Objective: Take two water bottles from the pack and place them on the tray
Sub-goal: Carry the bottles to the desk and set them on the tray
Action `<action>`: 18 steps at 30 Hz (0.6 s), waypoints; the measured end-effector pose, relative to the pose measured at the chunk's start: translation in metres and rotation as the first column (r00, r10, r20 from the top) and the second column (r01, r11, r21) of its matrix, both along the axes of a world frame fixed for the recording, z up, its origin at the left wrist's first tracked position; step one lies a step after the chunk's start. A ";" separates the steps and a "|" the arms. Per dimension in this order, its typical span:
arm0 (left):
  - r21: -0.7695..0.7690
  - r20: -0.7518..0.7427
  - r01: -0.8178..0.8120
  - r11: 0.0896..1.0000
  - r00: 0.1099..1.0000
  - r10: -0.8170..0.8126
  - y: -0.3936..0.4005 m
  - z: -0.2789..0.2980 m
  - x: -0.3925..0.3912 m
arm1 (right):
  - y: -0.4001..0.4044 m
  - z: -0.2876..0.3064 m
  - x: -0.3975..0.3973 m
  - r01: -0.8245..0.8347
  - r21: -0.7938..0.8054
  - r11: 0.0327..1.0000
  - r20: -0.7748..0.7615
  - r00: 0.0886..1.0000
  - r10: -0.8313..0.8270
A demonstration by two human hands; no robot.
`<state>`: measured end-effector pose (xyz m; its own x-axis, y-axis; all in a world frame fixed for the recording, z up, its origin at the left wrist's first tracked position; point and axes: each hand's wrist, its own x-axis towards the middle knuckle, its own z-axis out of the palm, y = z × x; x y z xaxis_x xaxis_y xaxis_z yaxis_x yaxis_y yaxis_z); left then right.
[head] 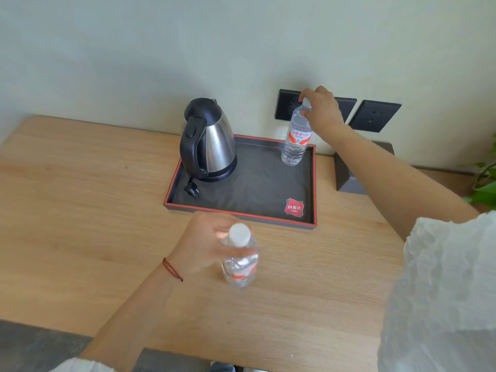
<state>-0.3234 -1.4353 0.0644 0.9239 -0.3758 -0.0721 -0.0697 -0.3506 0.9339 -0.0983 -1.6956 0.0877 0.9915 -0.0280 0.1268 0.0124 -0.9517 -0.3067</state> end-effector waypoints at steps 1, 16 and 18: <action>0.020 0.037 -0.042 0.999 0.998 0.042 -0.004 0.004 0.009 | 0.000 -0.001 0.000 0.010 0.001 1.000 0.005 1.000 -0.010; 0.172 0.348 -0.466 0.868 0.853 0.389 -0.087 0.010 0.198 | -0.007 -0.002 -0.007 0.027 0.060 0.998 0.003 1.000 -0.027; 0.194 0.329 -0.500 0.844 0.844 0.424 -0.099 0.004 0.213 | -0.008 -0.004 -0.006 0.021 0.057 0.998 0.006 1.000 -0.022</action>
